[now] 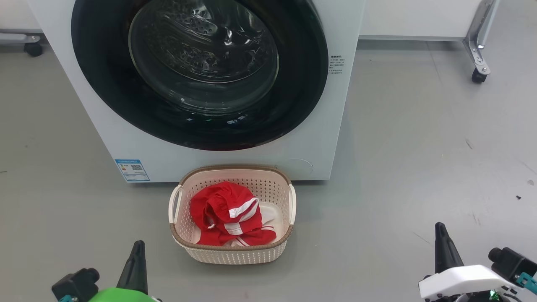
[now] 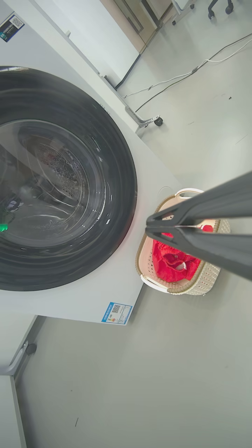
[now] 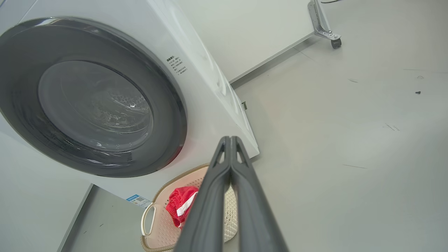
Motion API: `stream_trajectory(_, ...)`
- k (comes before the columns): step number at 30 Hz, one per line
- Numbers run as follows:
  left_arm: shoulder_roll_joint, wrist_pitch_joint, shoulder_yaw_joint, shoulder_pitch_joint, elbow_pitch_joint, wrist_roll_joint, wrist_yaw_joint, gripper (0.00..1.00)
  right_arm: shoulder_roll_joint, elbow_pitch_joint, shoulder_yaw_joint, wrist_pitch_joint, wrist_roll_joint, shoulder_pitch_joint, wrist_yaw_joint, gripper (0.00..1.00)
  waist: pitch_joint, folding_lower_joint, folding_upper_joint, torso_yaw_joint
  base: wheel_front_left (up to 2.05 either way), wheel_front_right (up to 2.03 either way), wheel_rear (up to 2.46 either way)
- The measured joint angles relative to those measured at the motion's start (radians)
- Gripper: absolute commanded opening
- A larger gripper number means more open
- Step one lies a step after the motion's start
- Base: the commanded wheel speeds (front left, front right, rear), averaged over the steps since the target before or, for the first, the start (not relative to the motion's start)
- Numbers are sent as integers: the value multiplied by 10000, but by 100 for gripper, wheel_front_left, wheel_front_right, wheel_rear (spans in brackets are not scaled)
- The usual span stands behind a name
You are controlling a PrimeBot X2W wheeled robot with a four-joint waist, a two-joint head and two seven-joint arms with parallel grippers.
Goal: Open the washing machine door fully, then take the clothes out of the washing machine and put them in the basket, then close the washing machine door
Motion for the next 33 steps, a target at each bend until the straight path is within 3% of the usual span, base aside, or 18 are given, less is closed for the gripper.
stream_trajectory(33,0,972,1047,-588,539,-4307,-541,0,-247,424,-681,1039,4527,-796,261,0,62,0,0,-116,0,0,0)
